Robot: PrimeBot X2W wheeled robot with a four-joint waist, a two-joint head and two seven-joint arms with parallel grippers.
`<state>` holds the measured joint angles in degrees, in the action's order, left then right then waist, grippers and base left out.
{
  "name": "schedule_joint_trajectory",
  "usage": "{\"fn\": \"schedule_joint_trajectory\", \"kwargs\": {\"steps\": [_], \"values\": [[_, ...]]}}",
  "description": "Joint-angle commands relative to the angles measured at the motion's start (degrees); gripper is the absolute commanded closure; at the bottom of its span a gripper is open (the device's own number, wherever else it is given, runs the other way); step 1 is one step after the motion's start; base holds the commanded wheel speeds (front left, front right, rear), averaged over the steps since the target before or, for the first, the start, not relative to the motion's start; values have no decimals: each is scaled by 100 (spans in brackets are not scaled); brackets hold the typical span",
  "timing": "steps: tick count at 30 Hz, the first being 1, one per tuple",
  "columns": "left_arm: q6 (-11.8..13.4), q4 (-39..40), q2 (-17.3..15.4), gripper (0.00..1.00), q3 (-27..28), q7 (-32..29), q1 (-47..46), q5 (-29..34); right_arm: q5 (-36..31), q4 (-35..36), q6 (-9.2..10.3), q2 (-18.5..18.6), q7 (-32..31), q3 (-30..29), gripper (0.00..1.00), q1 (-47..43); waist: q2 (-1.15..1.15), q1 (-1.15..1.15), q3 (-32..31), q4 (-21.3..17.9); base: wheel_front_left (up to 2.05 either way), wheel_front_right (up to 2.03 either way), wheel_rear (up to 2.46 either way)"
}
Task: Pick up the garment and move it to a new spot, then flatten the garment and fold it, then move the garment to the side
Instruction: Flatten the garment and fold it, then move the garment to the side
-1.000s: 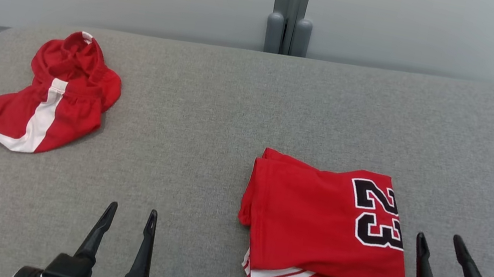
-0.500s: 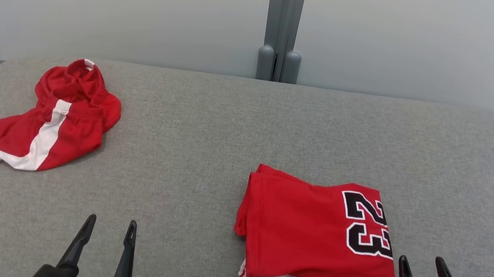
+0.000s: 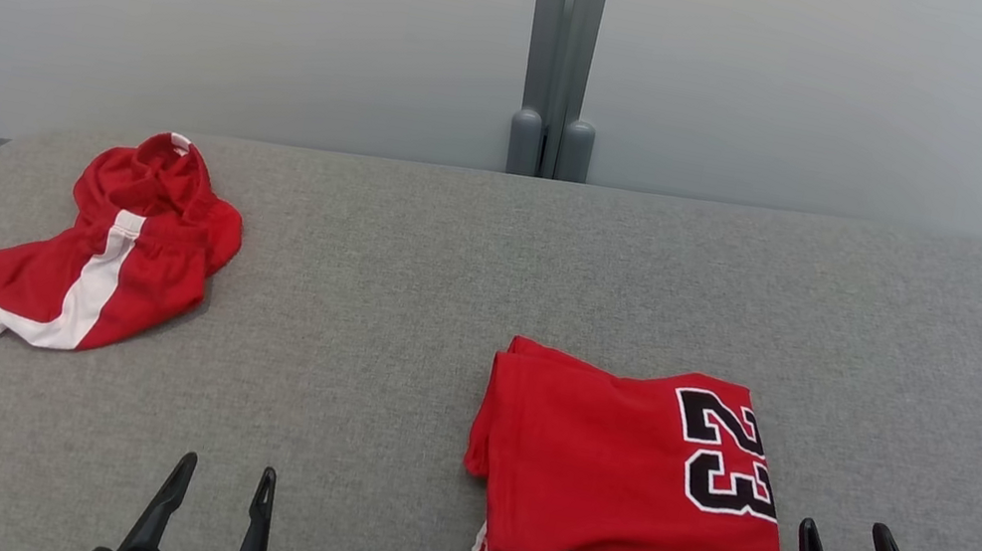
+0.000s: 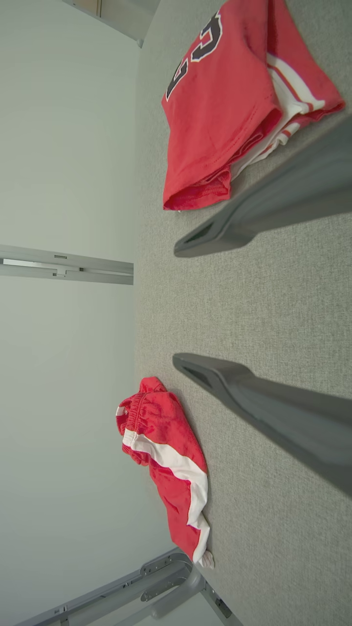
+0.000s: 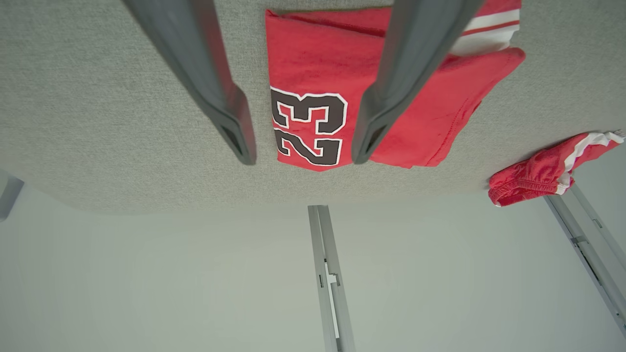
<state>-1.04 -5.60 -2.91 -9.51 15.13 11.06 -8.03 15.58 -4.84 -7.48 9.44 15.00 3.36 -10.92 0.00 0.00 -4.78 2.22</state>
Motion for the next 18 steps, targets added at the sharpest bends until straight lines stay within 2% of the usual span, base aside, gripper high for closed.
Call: {"fn": "schedule_joint_trajectory", "kwargs": {"steps": [1, 18], "values": [[13, -8, 0, 0, -5, 0, 59, 16, -27, 11, -2, -11, 23, -17, 0, -52, 0, 0, -8, -1, 0, 0, 0], [160, -78, 0, 0, -87, 1, -10, -61, -15, -59, -2, -76, 23, -14, 0, -71, 0, 0, -42, 83, 0, 0, 0]]}}
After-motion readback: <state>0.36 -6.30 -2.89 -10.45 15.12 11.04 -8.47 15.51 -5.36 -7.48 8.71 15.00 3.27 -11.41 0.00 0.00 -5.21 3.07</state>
